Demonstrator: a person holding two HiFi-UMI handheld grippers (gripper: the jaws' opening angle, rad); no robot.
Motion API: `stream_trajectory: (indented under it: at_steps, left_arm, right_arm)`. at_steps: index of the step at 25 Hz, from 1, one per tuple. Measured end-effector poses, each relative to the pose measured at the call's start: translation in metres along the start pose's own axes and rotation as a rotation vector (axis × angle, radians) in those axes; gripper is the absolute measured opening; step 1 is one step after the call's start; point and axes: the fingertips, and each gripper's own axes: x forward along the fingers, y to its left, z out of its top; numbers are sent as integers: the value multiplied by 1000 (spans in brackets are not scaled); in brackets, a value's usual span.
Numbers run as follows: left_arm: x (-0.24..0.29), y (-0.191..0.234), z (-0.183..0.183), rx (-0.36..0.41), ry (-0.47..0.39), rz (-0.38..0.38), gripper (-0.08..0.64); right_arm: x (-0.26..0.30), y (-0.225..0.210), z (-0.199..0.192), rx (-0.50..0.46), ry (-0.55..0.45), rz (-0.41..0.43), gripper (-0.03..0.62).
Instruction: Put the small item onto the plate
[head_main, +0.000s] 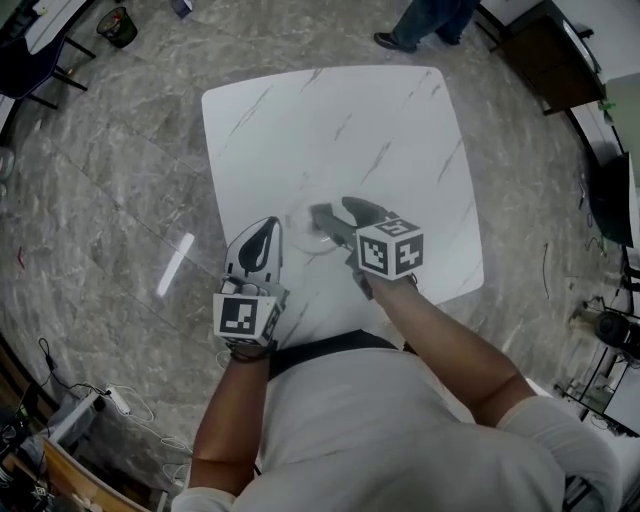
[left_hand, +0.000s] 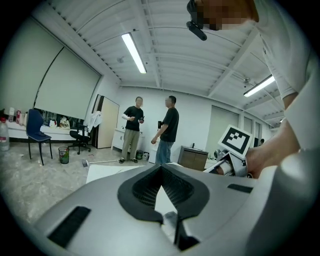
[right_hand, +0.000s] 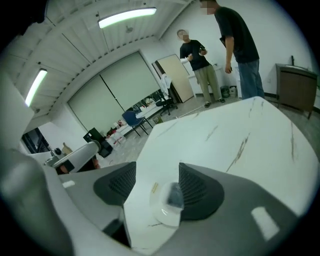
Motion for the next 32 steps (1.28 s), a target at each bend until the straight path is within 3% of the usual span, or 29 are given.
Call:
stream_trajectory:
  at_steps: [7, 14, 21, 26, 32]
  left_arm:
    - [-9, -48, 73, -4, -51, 19, 6]
    - [-33, -104, 178, 61, -128, 41, 6]
    - [-57, -160, 258, 156, -199, 39, 6]
    - [-70, -181, 292, 214, -232, 56, 6]
    - [-75, -193, 301, 245, -249, 58, 6]
  right_arm:
    - [-86, 47, 69, -149, -191, 105, 148]
    - [-189, 104, 132, -350, -422, 214, 12]
    - [-277, 176, 174, -548, -621, 281, 3]
    - [-314, 203, 188, -575, -687, 304, 3]
    - [-328, 213, 195, -598, -712, 306, 3]
